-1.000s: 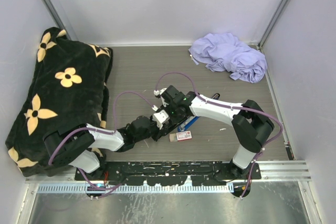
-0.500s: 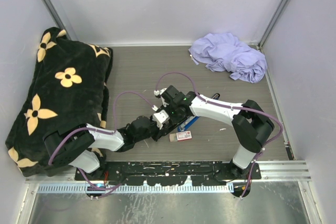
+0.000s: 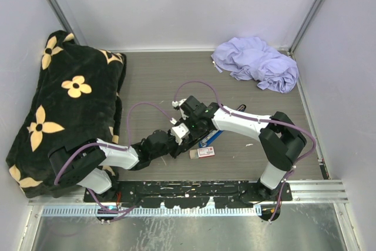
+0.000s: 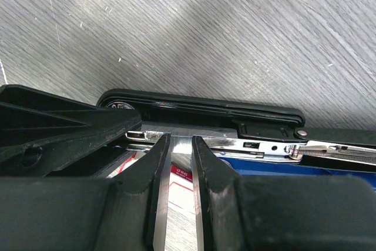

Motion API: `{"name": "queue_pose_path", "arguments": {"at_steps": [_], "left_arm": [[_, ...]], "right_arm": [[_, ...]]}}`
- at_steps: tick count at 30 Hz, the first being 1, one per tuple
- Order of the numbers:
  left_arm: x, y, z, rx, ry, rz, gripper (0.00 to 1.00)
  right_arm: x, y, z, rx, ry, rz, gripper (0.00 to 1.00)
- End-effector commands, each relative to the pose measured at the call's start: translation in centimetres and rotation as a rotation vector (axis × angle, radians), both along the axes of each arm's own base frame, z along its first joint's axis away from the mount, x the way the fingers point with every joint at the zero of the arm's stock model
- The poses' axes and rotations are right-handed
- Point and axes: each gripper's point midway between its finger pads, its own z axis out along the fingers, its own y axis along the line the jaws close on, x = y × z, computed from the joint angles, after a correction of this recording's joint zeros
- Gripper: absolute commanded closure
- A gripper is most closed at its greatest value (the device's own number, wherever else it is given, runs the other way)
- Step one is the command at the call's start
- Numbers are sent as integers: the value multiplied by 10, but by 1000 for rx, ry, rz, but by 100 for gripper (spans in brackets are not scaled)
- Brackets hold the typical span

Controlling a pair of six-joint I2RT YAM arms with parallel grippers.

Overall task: Load the staples into the stapler
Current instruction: Install the staple into the stapler.

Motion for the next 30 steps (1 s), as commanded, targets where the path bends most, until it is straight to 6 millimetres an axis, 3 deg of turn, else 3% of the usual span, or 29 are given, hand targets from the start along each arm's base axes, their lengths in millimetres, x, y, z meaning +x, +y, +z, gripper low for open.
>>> {"name": "queue_pose_path", "arguments": {"at_steps": [1, 15, 24, 30], "left_arm": [[0, -12, 14, -34, -25, -31, 88], [0, -12, 13, -31, -23, -30, 89], [0, -12, 13, -31, -24, -31, 89], [0, -12, 14, -31, -25, -31, 89]], "right_arm": [[5, 11, 6, 36, -24, -4, 80], [2, 7, 0, 24, -10, -9, 80], [10, 13, 32, 72, -60, -30, 80], [9, 13, 39, 85, -61, -41, 80]]}}
